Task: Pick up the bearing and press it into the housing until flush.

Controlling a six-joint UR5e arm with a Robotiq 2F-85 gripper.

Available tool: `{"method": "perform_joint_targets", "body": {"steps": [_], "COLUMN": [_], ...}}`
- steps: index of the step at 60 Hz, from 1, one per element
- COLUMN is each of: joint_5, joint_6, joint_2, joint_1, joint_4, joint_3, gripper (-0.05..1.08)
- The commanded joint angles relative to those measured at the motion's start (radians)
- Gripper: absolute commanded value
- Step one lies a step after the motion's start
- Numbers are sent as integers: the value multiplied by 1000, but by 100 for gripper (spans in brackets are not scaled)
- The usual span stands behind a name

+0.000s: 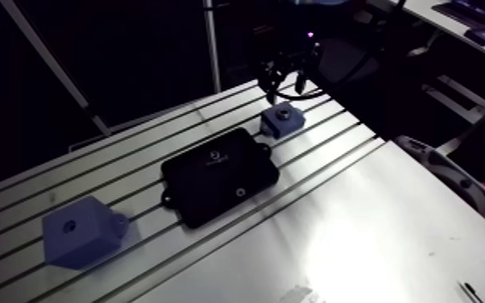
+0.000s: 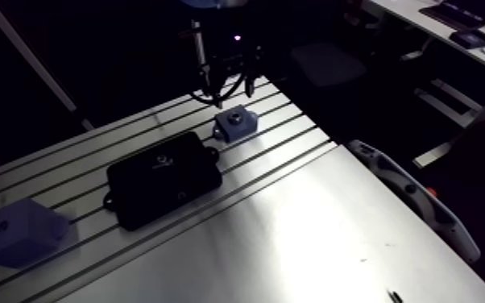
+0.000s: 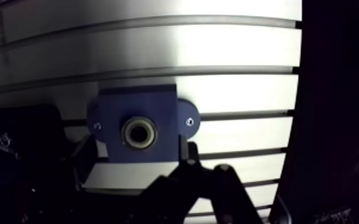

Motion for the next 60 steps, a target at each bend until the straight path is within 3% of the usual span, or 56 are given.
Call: {"method": "perform_joint_targets", "body": {"steps": [1, 22, 60], "joint_5": [0, 0, -6], "joint_6": [0, 1, 3], "joint_2": [-14, -10, 1], "joint_1": [-1, 0, 0], "joint_4": [3, 10, 3], "joint_3": [4, 4, 26], "gripper": [97, 106, 108]}}
